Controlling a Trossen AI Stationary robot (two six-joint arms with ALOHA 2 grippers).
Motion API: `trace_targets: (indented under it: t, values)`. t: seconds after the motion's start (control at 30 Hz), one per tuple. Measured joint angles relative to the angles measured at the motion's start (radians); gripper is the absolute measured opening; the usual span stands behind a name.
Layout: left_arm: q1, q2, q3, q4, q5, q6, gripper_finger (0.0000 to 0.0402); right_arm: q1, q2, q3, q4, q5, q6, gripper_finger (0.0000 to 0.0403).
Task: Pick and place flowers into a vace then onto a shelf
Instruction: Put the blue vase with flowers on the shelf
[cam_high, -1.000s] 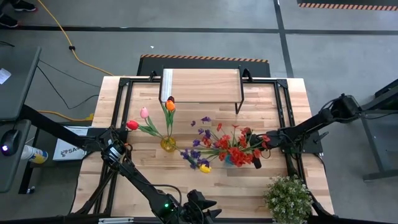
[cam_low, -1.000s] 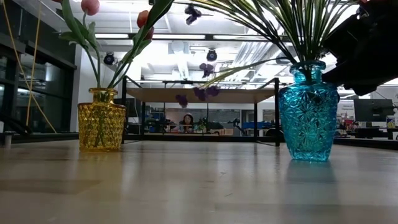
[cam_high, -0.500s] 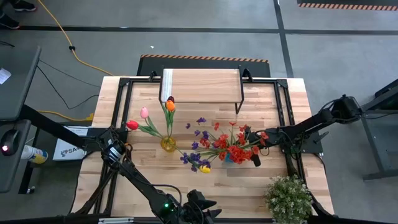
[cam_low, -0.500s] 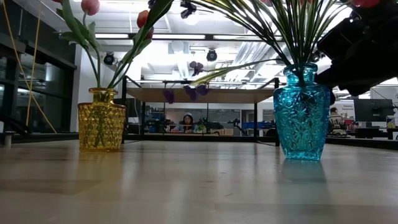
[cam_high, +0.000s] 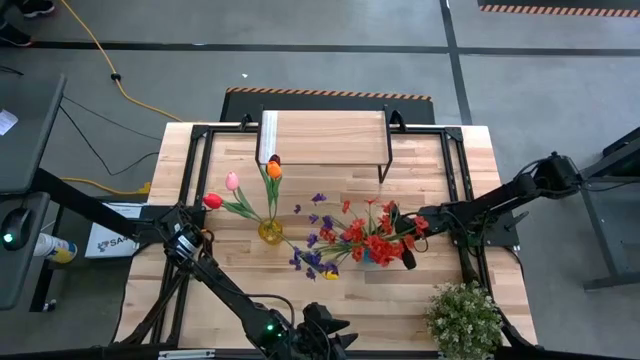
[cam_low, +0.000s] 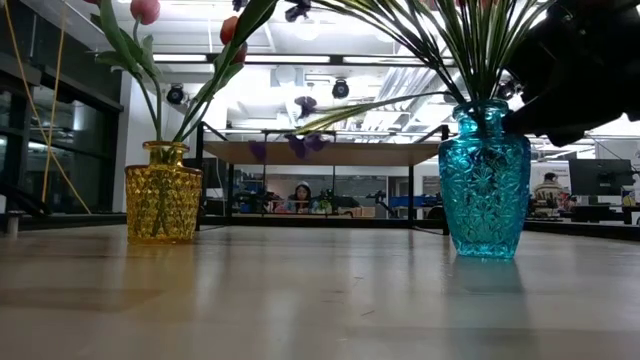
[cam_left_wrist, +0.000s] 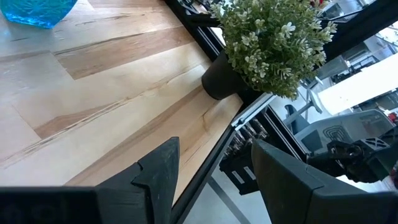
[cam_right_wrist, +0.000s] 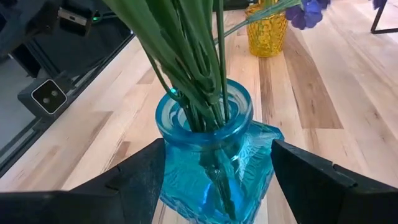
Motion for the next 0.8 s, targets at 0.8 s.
trace_targets:
  t: [0.8]
  values:
    - [-0.001, 0.0, 0.0, -0.006, 0.002, 0.0, 0.0232, -0.067, 0.0, -0.004, 0.055, -0.14, 0.005, 0.028]
